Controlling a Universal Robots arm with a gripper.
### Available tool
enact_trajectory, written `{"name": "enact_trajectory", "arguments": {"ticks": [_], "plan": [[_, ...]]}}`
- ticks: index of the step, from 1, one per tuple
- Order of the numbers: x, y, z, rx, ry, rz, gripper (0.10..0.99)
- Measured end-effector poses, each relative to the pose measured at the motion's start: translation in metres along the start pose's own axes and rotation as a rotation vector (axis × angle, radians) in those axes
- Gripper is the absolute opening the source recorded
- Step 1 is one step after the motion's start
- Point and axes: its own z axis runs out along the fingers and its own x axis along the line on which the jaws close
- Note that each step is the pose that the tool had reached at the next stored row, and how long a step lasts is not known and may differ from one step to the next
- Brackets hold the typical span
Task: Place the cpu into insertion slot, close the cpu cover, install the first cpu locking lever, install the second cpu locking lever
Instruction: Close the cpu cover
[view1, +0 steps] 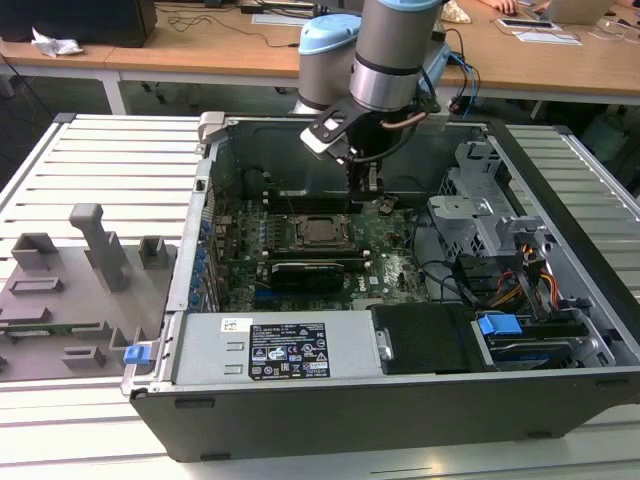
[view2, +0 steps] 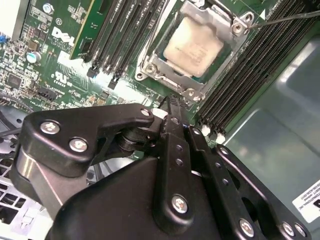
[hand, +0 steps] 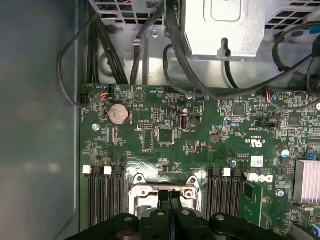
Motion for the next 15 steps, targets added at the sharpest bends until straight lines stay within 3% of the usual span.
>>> {"name": "enact_trajectory", "arguments": {"ticks": [3,7,15], "plan": [[0.0022,-0.0031,0.0032,-0.002,-0.0003,0.0,0.106],[0.0024,-0.0128,0.0087,-0.002,-0.0004,-0.002,0.106],[0.0031,-0.043,0.0187,-0.002,-0.0006,-0.005,0.106]]}}
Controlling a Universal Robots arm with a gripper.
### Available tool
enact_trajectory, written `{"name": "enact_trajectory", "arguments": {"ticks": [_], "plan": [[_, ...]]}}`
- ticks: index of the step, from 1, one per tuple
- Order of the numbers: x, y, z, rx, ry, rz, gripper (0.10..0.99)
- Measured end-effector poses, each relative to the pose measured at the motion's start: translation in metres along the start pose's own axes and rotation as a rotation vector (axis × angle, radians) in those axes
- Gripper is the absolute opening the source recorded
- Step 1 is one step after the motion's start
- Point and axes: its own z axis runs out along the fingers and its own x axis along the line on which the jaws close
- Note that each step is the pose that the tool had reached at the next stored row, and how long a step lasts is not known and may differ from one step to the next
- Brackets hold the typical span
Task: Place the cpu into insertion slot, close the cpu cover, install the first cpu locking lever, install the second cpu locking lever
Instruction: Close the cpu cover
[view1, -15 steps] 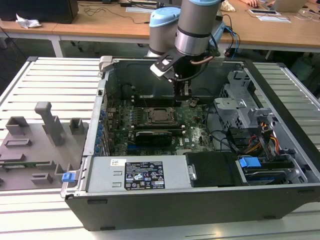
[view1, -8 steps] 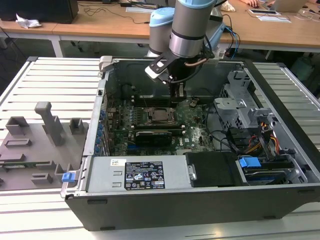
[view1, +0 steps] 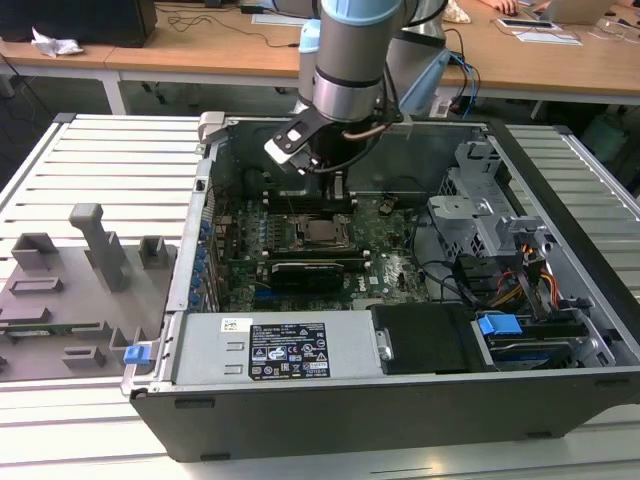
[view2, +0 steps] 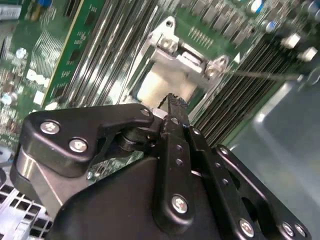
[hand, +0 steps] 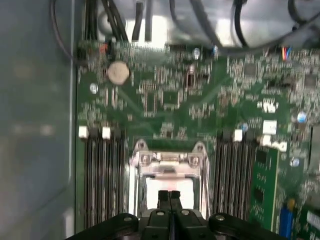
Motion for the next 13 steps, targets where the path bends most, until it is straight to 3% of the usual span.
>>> {"name": "enact_trajectory", "arguments": {"ticks": [7,13], "plan": [[0.0004,-0.0179,0.0136,-0.002,-0.0003,-0.007,0.106],[0.0005,-0.02,0.0232,-0.003,-0.0028,-0.009,0.106]]}}
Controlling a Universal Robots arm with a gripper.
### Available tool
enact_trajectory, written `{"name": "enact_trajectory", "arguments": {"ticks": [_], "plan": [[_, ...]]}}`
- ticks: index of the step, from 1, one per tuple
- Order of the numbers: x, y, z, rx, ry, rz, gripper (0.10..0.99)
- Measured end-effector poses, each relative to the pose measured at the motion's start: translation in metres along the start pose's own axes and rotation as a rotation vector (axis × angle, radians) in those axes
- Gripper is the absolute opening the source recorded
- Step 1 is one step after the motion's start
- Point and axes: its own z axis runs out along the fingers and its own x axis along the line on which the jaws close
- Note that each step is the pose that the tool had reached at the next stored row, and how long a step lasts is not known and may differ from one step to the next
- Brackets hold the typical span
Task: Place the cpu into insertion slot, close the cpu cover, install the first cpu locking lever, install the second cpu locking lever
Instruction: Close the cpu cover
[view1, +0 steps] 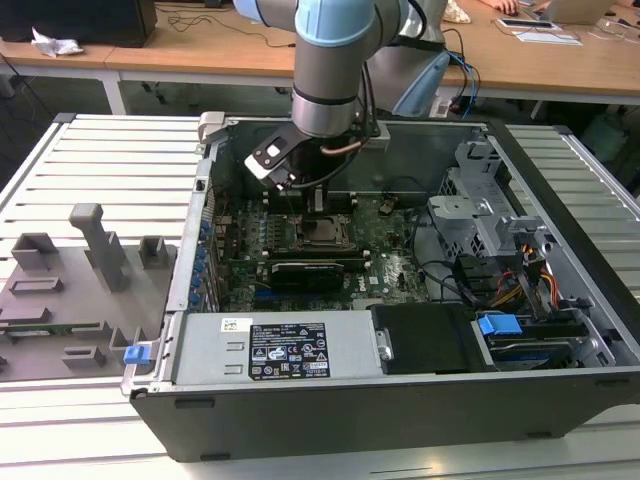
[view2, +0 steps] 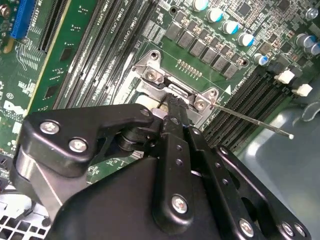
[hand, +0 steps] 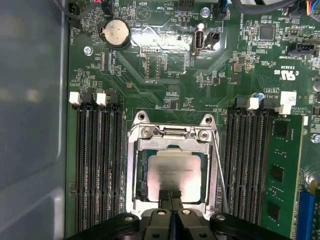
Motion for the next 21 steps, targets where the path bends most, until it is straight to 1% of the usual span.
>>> {"name": "enact_trajectory", "arguments": {"ticks": [2,5,6,8,10,21], "plan": [[-0.0001,0.0002,0.0018,0.001,-0.0009,0.0,0.106],[0.0,0.0045,0.0021,-0.001,-0.0004,0.0,0.106],[0.0004,0.0048,0.0009,-0.002,0.0013,0.0,0.106],[0.0004,0.0047,-0.0048,-0.001,-0.0001,0.0,0.106],[0.0004,0.006,-0.0051,-0.001,-0.0002,0.0,0.106],[-0.0001,0.0198,-0.0056,-0.001,-0.0003,0.0,0.106]]}}
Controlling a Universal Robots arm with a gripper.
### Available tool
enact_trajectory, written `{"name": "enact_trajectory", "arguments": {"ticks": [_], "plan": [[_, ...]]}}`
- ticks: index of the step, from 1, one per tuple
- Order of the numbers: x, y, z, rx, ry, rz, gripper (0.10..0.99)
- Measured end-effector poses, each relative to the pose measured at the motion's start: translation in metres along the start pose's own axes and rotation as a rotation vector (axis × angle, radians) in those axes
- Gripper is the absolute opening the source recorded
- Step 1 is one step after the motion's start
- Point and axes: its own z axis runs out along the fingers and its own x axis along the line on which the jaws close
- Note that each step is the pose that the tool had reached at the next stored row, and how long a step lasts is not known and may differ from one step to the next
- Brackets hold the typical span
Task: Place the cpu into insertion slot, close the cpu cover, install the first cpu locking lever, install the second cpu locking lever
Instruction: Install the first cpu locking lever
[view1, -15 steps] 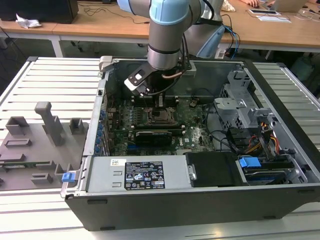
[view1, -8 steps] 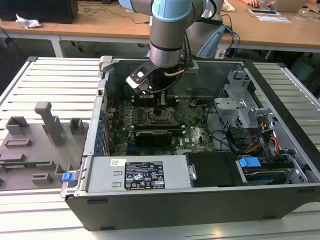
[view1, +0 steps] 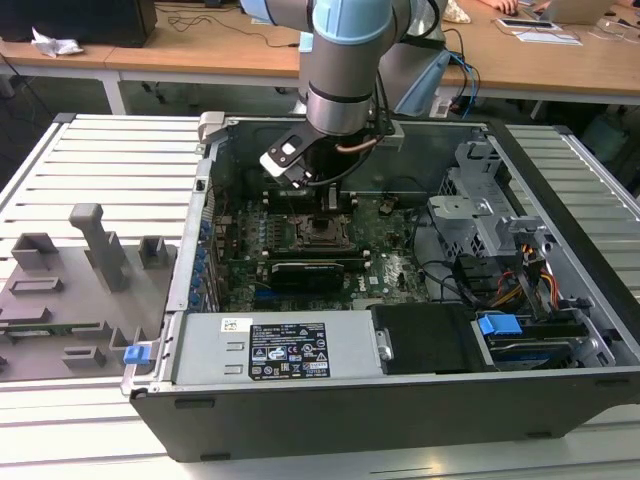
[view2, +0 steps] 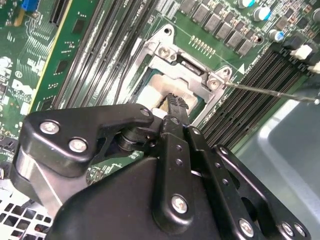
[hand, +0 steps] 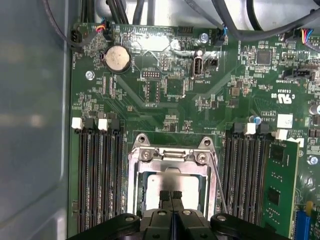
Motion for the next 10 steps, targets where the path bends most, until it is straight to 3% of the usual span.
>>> {"name": "enact_trajectory", "arguments": {"ticks": [10], "plan": [[0.0,0.0008,-0.0058,0.0,0.0001,0.0,0.106]]}}
